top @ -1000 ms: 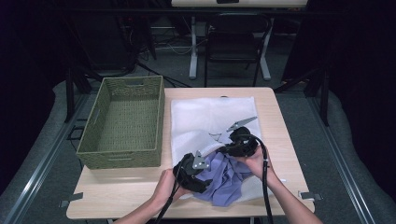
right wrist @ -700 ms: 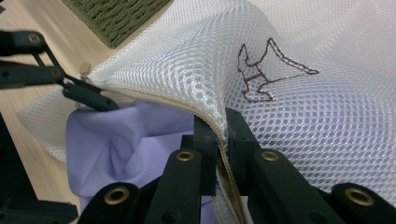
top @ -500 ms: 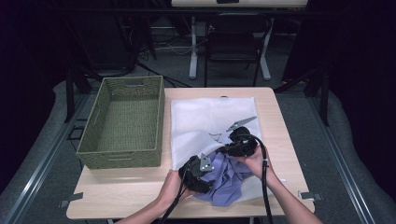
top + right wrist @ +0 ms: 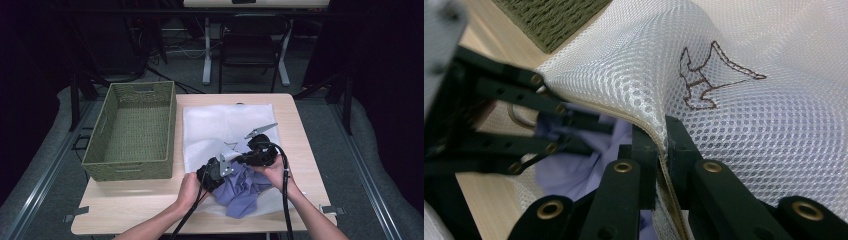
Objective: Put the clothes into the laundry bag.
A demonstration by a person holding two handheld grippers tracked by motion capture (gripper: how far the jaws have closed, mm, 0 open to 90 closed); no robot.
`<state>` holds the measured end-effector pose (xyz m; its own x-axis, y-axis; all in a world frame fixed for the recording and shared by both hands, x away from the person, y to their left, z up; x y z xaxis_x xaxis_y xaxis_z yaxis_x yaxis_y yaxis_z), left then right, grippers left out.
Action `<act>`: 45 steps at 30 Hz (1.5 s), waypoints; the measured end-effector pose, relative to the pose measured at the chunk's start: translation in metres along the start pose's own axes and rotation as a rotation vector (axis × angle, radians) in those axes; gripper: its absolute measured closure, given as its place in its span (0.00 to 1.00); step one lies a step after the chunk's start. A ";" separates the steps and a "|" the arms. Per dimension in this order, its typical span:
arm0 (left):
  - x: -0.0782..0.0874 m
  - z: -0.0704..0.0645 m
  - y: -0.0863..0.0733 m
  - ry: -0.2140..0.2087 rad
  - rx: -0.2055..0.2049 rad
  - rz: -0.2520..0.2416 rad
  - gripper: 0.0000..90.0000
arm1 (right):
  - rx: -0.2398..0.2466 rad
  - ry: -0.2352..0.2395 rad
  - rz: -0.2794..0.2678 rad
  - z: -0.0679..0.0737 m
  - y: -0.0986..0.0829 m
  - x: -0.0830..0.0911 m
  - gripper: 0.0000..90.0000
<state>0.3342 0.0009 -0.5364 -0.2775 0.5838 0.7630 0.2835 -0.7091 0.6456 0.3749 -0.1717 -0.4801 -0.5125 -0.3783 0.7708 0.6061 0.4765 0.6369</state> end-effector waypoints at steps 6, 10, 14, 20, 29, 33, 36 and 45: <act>-0.001 0.002 -0.009 -0.056 0.040 0.011 0.84 | 0.015 -0.001 0.028 0.004 -0.002 -0.007 0.96; 0.010 -0.001 -0.011 -0.092 0.069 0.002 0.60 | 0.015 -0.002 0.026 0.001 -0.003 -0.006 0.95; 0.017 -0.010 -0.013 -0.090 0.059 0.010 0.42 | 0.015 -0.006 0.030 0.002 -0.003 -0.006 0.95; 0.038 -0.019 -0.013 -0.101 0.057 -0.016 0.25 | 0.015 -0.003 0.021 0.001 -0.001 -0.006 0.95; 0.040 -0.043 -0.007 -0.142 0.053 -0.050 0.17 | 0.023 -0.029 0.027 0.002 -0.005 -0.003 0.95; 0.029 -0.047 -0.002 -0.168 0.062 -0.050 0.16 | 0.025 -0.034 0.026 0.002 -0.005 -0.002 0.95; 0.020 -0.049 0.001 -0.182 0.083 -0.045 0.16 | 0.036 -0.038 0.030 0.003 -0.006 -0.002 0.95; -0.010 -0.051 0.004 -0.161 0.088 0.020 0.18 | 0.033 -0.037 0.037 0.002 -0.007 -0.004 0.95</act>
Point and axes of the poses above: each handheld gripper's, and its own axes: x roughly backward along the jaws, y roughly out of its top, z roughly to its left, the point moved 1 cm from there along -x, roughly forward along the jaws, and after that the axes turned 15 degrees about -y, right-handed, at the moved point
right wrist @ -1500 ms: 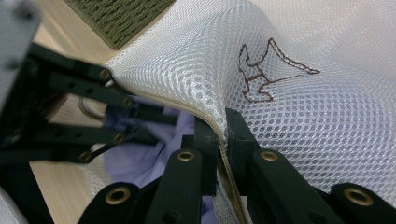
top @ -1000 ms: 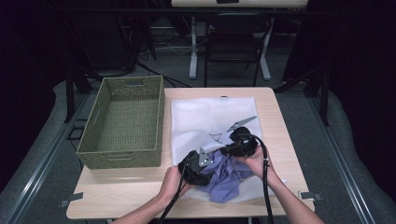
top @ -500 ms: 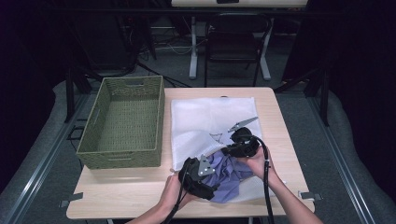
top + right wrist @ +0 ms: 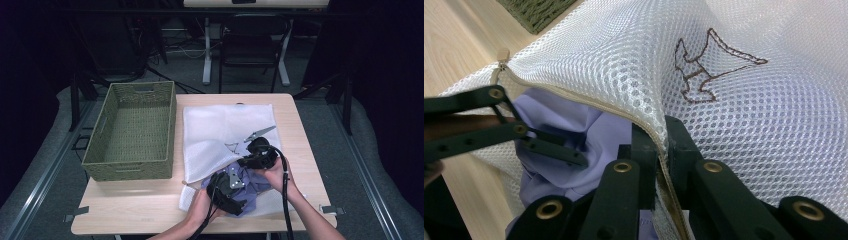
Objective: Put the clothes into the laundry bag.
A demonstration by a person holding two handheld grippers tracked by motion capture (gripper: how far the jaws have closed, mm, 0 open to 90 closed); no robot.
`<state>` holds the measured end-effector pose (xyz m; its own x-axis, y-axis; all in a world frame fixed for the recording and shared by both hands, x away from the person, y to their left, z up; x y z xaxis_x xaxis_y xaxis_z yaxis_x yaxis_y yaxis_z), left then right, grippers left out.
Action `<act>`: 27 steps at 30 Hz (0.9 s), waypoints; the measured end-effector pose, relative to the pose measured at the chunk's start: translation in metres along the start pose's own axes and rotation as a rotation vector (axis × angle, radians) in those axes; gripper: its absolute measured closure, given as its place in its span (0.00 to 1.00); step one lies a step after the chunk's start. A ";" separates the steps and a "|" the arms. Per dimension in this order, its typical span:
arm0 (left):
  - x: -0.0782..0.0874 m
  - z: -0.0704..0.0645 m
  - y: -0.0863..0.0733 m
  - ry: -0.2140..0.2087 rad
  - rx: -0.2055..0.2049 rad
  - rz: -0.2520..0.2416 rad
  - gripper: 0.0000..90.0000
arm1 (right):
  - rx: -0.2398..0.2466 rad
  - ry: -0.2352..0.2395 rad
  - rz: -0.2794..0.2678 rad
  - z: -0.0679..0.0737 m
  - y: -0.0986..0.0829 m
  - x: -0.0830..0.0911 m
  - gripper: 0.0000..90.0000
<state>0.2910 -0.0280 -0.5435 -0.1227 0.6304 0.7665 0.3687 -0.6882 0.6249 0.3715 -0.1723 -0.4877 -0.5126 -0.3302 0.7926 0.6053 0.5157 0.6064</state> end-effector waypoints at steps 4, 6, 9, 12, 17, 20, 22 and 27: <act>-0.008 0.007 -0.003 0.022 0.017 0.025 0.29 | -0.009 0.004 0.006 -0.001 -0.001 -0.001 0.95; -0.011 0.012 -0.006 0.029 0.036 0.036 0.41 | -0.007 0.001 0.010 -0.002 -0.002 -0.003 0.95; -0.015 0.021 -0.013 0.025 0.052 0.037 0.57 | -0.003 0.003 0.007 -0.001 -0.002 -0.003 0.95; -0.015 0.026 -0.018 0.008 0.049 0.034 0.75 | 0.001 0.001 0.003 -0.002 -0.001 -0.002 0.95; -0.011 0.028 -0.014 0.038 0.002 0.034 0.94 | -0.003 0.003 -0.005 -0.003 0.000 0.001 0.95; -0.002 0.034 -0.010 0.089 0.004 -0.001 0.95 | -0.013 -0.003 -0.012 -0.002 0.001 0.004 0.95; 0.004 0.040 -0.008 0.109 0.029 -0.036 0.95 | -0.023 0.001 -0.028 -0.002 0.003 0.007 0.95; 0.013 0.050 -0.005 0.184 0.034 -0.084 0.95 | -0.030 0.002 -0.065 0.000 0.009 0.014 0.95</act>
Point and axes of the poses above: each handheld gripper's, and its own axes: x roughly backward along the jaws, y roughly out of its top, z roughly to its left, the point moved 1 cm from there along -x, roughly forward along the jaws, and after that the axes turned 15 degrees about -y, right-handed, at the moved point
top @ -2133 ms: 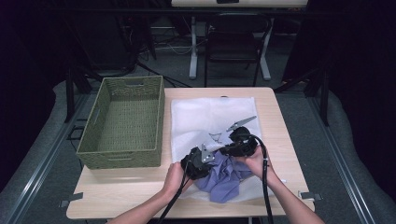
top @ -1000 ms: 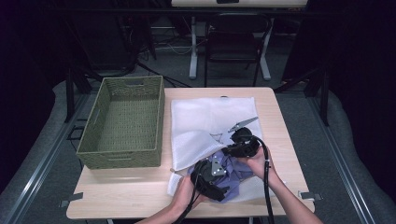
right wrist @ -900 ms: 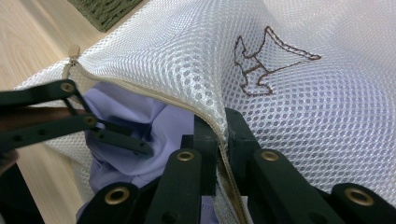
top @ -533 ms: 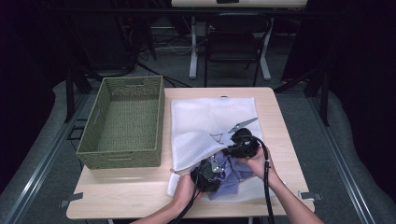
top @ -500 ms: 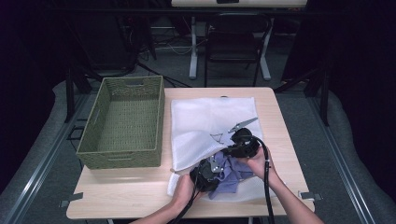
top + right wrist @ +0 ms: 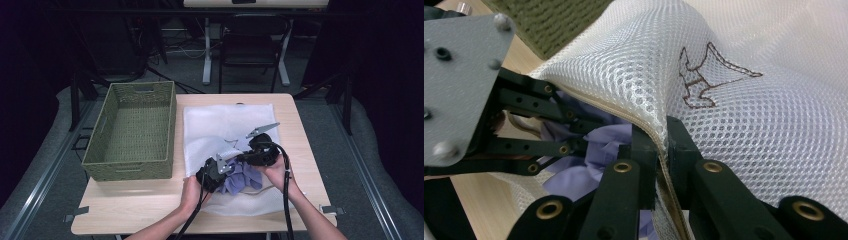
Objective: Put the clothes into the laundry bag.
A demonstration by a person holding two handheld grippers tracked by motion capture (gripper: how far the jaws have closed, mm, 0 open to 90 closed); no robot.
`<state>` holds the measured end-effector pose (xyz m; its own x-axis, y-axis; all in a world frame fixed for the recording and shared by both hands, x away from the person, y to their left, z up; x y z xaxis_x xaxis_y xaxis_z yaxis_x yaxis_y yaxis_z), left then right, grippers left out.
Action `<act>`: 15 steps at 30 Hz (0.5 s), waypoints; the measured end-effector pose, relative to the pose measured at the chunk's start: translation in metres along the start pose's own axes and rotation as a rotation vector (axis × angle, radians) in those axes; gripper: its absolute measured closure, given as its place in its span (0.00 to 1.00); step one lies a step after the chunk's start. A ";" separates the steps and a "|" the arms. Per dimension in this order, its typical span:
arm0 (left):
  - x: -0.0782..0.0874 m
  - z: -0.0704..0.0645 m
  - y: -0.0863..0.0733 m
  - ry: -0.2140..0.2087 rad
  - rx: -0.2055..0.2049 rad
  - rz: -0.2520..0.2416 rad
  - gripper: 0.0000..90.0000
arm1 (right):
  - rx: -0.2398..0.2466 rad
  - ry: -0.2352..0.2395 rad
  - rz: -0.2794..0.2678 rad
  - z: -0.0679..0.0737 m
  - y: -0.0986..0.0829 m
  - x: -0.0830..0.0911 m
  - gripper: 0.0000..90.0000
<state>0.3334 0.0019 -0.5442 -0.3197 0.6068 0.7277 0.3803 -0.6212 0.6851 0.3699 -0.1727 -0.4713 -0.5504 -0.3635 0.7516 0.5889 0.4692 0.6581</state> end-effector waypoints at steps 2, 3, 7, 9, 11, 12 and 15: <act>-0.002 0.002 0.000 0.025 0.003 -0.007 0.95 | -0.007 0.006 -0.005 0.000 0.001 -0.001 0.95; -0.004 0.004 0.000 0.045 -0.003 -0.006 0.95 | -0.006 0.007 -0.001 0.000 0.001 -0.002 0.95; -0.010 0.006 -0.003 0.073 -0.006 0.007 0.94 | -0.011 0.012 0.019 -0.001 -0.001 -0.007 0.95; -0.011 0.007 -0.004 0.068 -0.001 0.013 0.93 | -0.008 0.014 0.029 -0.002 -0.002 -0.009 0.95; -0.009 0.006 -0.005 0.056 0.007 0.015 0.89 | -0.010 0.016 0.035 -0.001 -0.003 -0.011 0.95; -0.008 0.006 -0.005 0.053 0.006 0.017 0.82 | -0.011 0.014 0.036 -0.001 -0.003 -0.011 0.95; -0.003 0.002 -0.005 0.038 0.000 0.030 0.69 | -0.010 0.013 0.036 -0.001 -0.003 -0.011 0.95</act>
Point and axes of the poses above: each handheld gripper's, and its own axes: x roughly backward along the jaws, y roughly out of its top, z roughly to its left, the point moved 1 cm from there along -x, roughly forward along the jaws, and after that the axes turned 15 degrees about -y, right-handed, at the moved point
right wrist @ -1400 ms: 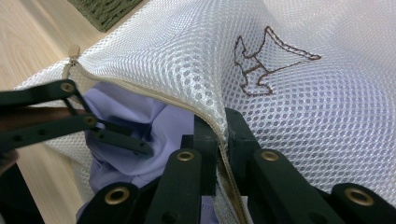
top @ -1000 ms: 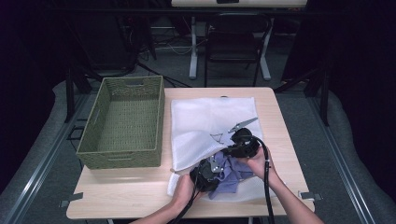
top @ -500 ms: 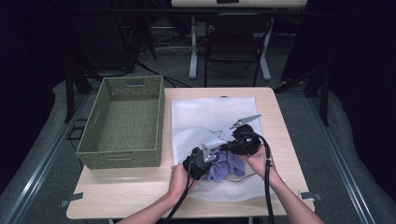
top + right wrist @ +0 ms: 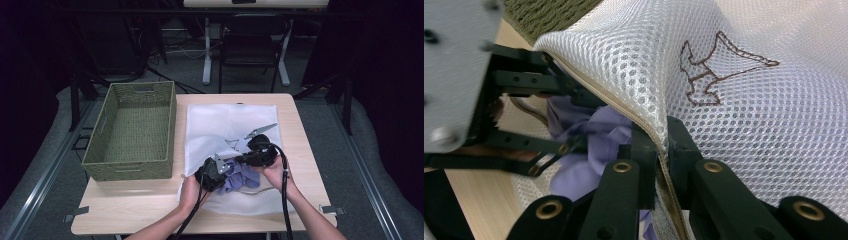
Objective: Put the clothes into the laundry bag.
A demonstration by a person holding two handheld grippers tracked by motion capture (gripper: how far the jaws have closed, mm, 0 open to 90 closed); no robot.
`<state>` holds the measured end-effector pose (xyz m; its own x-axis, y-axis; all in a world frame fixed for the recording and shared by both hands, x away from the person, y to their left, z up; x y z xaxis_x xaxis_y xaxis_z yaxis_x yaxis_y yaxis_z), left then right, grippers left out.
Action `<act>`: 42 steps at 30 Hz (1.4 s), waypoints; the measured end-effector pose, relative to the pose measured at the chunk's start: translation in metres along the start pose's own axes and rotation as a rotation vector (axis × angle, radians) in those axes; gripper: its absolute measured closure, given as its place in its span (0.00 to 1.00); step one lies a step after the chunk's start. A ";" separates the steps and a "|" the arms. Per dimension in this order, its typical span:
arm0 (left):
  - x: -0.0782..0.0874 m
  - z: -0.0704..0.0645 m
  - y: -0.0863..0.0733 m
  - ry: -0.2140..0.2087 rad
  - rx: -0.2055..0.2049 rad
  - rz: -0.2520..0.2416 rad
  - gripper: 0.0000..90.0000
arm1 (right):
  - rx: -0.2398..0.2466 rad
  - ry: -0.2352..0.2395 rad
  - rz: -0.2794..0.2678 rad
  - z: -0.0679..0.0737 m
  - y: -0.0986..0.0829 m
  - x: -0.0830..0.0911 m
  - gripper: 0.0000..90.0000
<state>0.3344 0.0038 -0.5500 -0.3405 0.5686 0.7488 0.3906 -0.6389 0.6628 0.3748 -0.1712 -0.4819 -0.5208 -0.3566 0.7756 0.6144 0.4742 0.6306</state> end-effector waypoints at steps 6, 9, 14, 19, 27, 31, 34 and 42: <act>0.012 -0.008 -0.005 -0.029 -0.034 0.004 0.51 | -0.004 0.002 0.002 -0.001 0.000 0.001 0.95; 0.019 -0.009 -0.005 -0.058 -0.033 0.010 0.45 | 0.002 -0.001 0.006 -0.002 -0.001 0.001 0.95; 0.031 -0.015 -0.007 -0.092 -0.064 0.010 0.36 | 0.010 -0.005 0.006 -0.002 -0.001 0.000 0.95; 0.035 -0.021 -0.011 -0.122 -0.083 0.003 0.32 | 0.017 -0.010 0.010 -0.001 -0.002 -0.001 0.95; 0.021 -0.020 -0.014 -0.137 -0.049 0.040 0.29 | 0.022 -0.012 0.012 -0.001 -0.003 -0.001 0.95; 0.005 -0.019 -0.013 -0.128 -0.027 0.067 0.34 | 0.022 -0.006 0.019 -0.002 -0.004 -0.002 0.95; -0.004 -0.019 -0.013 -0.127 -0.023 0.079 0.41 | 0.021 -0.005 0.028 -0.002 -0.005 -0.005 0.95; -0.014 -0.014 -0.011 -0.101 -0.019 0.048 0.88 | 0.027 -0.003 0.033 -0.001 -0.004 -0.005 0.95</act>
<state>0.3230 -0.0038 -0.5677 -0.2333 0.5862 0.7758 0.3873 -0.6758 0.6271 0.3756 -0.1722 -0.4887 -0.5025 -0.3384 0.7956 0.6148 0.5072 0.6040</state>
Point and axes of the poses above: each handheld gripper's, and its own axes: x roughly backward along the jaws, y roughly out of its top, z roughly to its left, the point moved 1 cm from there along -x, roughly forward along the jaws, and after that the axes turned 15 degrees about -y, right-handed, at the moved point
